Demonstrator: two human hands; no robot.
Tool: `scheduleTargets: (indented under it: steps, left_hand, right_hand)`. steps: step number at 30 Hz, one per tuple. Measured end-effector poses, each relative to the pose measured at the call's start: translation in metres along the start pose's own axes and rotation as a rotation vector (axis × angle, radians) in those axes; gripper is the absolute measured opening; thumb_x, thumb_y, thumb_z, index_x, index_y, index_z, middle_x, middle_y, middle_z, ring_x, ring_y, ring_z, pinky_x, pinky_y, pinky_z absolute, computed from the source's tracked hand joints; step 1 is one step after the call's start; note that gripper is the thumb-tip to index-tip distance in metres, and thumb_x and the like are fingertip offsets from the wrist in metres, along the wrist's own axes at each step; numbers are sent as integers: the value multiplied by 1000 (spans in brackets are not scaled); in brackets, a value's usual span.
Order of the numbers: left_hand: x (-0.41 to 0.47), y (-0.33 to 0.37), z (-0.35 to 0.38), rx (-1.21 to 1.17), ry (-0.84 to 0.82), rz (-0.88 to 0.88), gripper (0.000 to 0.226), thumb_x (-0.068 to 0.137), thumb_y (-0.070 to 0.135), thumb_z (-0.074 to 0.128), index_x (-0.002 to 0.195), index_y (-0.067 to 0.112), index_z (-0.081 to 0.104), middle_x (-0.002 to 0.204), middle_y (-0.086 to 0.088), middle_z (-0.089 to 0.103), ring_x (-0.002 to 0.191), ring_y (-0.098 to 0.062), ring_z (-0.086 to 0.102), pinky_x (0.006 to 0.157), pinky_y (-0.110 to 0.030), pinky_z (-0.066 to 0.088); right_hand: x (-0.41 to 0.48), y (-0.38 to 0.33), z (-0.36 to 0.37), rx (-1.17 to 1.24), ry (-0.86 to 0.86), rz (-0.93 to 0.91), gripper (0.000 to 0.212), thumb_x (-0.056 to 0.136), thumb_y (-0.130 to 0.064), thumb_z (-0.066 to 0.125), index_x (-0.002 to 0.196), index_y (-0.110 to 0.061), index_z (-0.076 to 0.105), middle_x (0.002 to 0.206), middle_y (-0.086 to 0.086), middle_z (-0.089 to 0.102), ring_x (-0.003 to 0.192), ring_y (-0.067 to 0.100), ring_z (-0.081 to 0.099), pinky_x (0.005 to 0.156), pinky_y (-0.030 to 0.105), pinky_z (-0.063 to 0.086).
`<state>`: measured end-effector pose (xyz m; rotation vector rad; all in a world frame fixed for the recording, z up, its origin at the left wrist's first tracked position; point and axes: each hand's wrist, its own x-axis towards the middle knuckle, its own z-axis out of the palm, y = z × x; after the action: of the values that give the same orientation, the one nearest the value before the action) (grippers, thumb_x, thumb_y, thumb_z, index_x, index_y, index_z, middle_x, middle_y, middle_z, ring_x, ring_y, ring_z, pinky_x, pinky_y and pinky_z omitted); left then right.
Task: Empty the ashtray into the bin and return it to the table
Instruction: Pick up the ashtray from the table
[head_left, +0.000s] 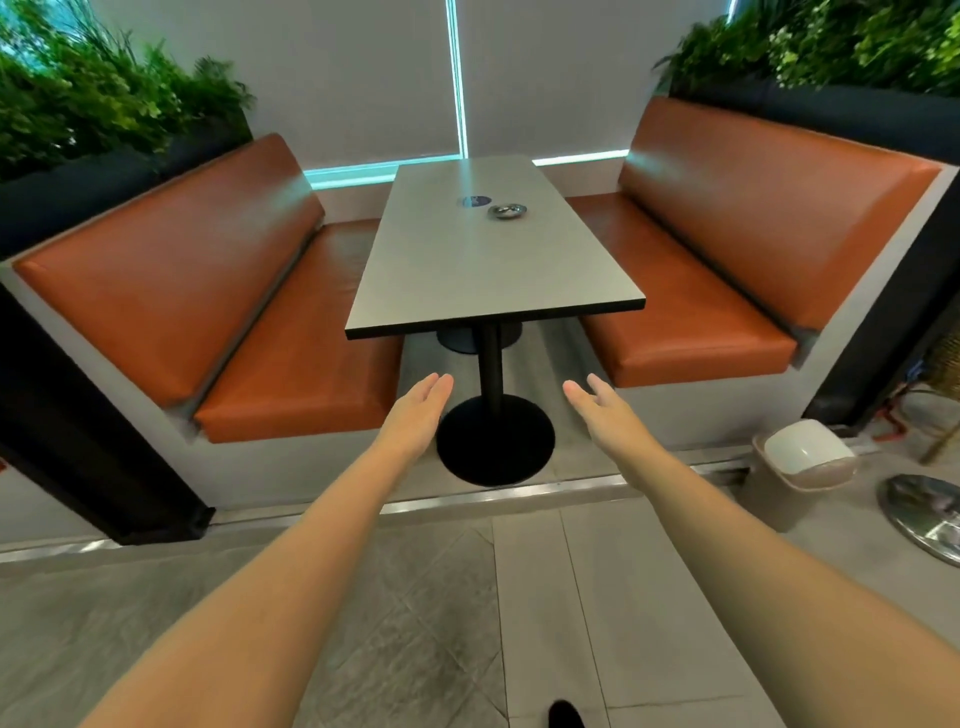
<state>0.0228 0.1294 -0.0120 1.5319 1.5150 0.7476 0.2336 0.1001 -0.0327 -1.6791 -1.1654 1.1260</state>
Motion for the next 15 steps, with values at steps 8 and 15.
scheduleTargets:
  steps: [8,15]
  left_hand:
    - [136,42,24,176,-18,1,59,90,27,52,144,16,29,153,-5,31,139,-23,30,113,-33,25]
    - [242,77,27,323,-37,56,58,90,21,52,143,12,30,153,-5,31,140,-19,27,114,-29,20]
  right_hand:
    - [137,-24,-38,-169,-61,-41,63,91,-35,50,146,-16,25,155,6,26,141,24,29,111,34,27]
    - [253,-62,-61,-376,-89,-129,63,92,-30,51,145,-6,26,154,10,28,141,23,27,113,31,22]
